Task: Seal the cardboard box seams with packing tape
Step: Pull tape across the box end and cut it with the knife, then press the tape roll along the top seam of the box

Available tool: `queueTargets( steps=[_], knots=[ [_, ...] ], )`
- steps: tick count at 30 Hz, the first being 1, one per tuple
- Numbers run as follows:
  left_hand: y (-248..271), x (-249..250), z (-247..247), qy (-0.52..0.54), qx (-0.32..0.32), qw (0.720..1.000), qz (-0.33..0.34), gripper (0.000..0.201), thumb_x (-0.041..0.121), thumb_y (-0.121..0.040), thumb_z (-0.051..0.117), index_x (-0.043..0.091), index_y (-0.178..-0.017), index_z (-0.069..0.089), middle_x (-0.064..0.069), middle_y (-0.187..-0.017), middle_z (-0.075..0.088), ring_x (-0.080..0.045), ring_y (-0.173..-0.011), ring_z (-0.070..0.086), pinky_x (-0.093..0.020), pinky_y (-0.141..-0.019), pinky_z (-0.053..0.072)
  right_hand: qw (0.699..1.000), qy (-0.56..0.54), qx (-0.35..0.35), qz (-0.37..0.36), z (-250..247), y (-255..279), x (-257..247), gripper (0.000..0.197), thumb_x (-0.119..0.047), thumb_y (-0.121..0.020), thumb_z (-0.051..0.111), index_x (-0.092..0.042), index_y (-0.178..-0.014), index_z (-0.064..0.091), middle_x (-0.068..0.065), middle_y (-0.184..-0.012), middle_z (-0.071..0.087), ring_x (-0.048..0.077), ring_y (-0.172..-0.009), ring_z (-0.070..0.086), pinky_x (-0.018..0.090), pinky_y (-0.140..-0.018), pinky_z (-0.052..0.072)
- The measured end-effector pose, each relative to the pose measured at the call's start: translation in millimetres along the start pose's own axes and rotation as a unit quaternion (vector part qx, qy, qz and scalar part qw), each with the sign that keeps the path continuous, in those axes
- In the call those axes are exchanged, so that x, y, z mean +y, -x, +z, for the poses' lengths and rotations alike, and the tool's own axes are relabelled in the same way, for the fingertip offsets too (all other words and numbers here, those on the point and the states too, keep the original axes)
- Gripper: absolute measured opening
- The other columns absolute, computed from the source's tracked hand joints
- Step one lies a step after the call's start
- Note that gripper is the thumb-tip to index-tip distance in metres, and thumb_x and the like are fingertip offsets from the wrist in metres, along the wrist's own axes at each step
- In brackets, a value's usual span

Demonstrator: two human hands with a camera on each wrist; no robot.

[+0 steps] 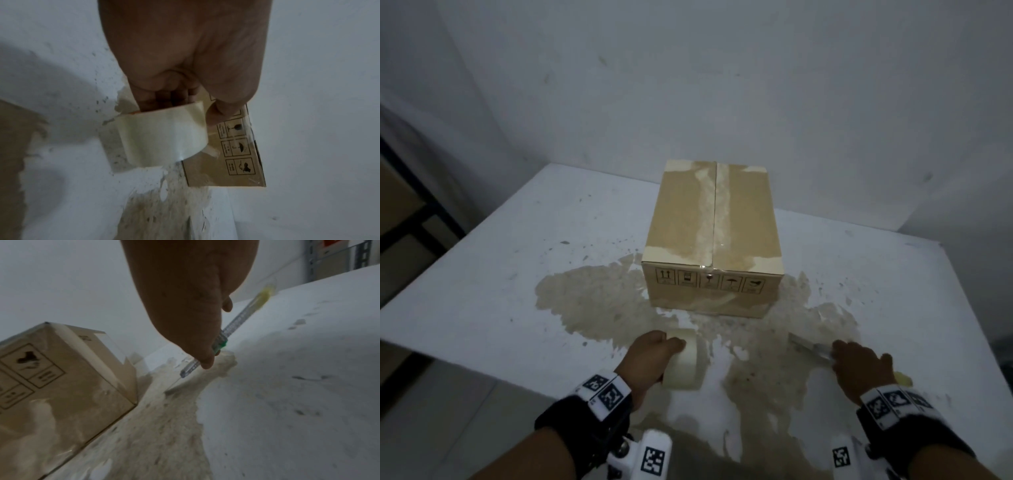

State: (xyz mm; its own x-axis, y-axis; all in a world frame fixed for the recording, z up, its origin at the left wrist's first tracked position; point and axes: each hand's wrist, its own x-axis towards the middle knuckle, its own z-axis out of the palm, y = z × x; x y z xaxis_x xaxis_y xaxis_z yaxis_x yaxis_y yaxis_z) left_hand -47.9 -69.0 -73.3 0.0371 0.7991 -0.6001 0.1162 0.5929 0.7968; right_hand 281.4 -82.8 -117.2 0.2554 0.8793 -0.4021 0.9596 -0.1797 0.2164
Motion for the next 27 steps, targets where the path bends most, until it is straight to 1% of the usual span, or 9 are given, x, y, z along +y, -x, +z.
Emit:
queueTargets(
  steps=[4,9,13,15,17,20,22,24,27],
  knots=[
    [19,10,-17,-0.022,0.026,0.998,0.050,0.031,0.029,-0.063,0.056,0.006,-0.084,0.057,-0.018,-0.095,0.061,-0.033,-0.087,0.059,-0.042,-0.073,0.046,0.999,-0.043,-0.011,-0.005,12,-4,-1,0.035,-0.027,-0.097,0.029,-0.026,-0.130,0.040,0.002,-0.128,0.050,0.019,-0.119,0.050,0.035,-0.100,0.038],
    [32,39,-34,-0.015,0.087,0.982,0.169,0.016,0.006,-0.085,0.053,0.010,-0.099,0.060,-0.010,-0.096,0.063,-0.028,-0.089,0.058,-0.034,-0.069,0.047,0.999,-0.029,0.022,0.019,-6,-3,-17,0.035,-0.037,-0.095,0.034,-0.023,-0.124,0.046,0.004,-0.129,0.049,0.023,-0.120,0.047,0.041,-0.102,0.036],
    [23,68,-45,-0.097,0.161,0.936,0.298,0.035,0.005,-0.088,0.052,0.017,-0.121,0.057,0.003,-0.105,0.065,-0.015,-0.096,0.061,-0.028,-0.080,0.048,0.981,-0.125,0.121,-0.088,-50,8,-53,0.028,-0.032,-0.092,0.041,-0.018,-0.111,0.057,0.003,-0.113,0.060,0.021,-0.103,0.058,0.036,-0.092,0.043],
    [14,84,-46,-0.198,0.195,0.888,0.366,0.037,0.009,-0.089,0.054,0.016,-0.125,0.053,0.006,-0.105,0.061,-0.012,-0.093,0.058,-0.014,-0.076,0.042,0.948,-0.258,0.115,-0.149,-63,14,-76,0.026,-0.027,-0.091,0.048,-0.015,-0.111,0.060,0.006,-0.112,0.063,0.019,-0.098,0.058,0.034,-0.094,0.046],
    [3,100,-46,-0.274,0.210,0.833,0.432,0.028,0.006,-0.088,0.056,0.008,-0.116,0.057,0.000,-0.096,0.058,-0.019,-0.088,0.057,-0.005,-0.070,0.036,0.905,-0.390,0.070,-0.155,-70,17,-97,0.032,-0.026,-0.089,0.057,-0.013,-0.118,0.059,0.005,-0.118,0.060,0.013,-0.098,0.054,0.027,-0.092,0.042],
    [-25,116,-45,-0.366,0.198,0.776,0.473,0.025,0.006,-0.086,0.056,-0.002,-0.110,0.060,-0.018,-0.102,0.066,-0.030,-0.092,0.060,-0.029,-0.082,0.045,0.836,-0.533,-0.047,-0.122,-75,14,-122,0.055,-0.034,-0.084,0.066,-0.015,-0.133,0.048,-0.001,-0.128,0.052,0.014,-0.115,0.051,0.026,-0.093,0.039],
    [-43,122,-43,-0.425,0.177,0.742,0.488,0.030,0.007,-0.081,0.054,-0.004,-0.108,0.062,-0.025,-0.103,0.067,-0.041,-0.092,0.062,-0.045,-0.085,0.047,0.768,-0.627,-0.086,-0.100,-76,11,-134,0.060,-0.033,-0.082,0.068,-0.018,-0.135,0.044,-0.002,-0.127,0.051,0.018,-0.121,0.051,0.029,-0.091,0.042],
    [-57,127,-38,-0.467,0.160,0.711,0.502,0.030,0.003,-0.076,0.055,-0.002,-0.104,0.063,-0.024,-0.098,0.069,-0.041,-0.086,0.063,-0.050,-0.086,0.046,0.714,-0.691,-0.086,-0.079,-75,8,-142,0.058,-0.031,-0.079,0.071,-0.019,-0.130,0.049,0.000,-0.121,0.056,0.021,-0.114,0.056,0.031,-0.086,0.045],
    [-70,131,-28,-0.487,0.153,0.683,0.523,0.031,-0.002,-0.074,0.057,0.004,-0.104,0.064,-0.018,-0.099,0.069,-0.035,-0.090,0.064,-0.056,-0.098,0.036,0.672,-0.735,-0.068,-0.057,-74,2,-152,0.050,-0.035,-0.074,0.074,-0.020,-0.119,0.058,0.002,-0.111,0.065,0.023,-0.103,0.062,0.039,-0.088,0.051]
  ],
)
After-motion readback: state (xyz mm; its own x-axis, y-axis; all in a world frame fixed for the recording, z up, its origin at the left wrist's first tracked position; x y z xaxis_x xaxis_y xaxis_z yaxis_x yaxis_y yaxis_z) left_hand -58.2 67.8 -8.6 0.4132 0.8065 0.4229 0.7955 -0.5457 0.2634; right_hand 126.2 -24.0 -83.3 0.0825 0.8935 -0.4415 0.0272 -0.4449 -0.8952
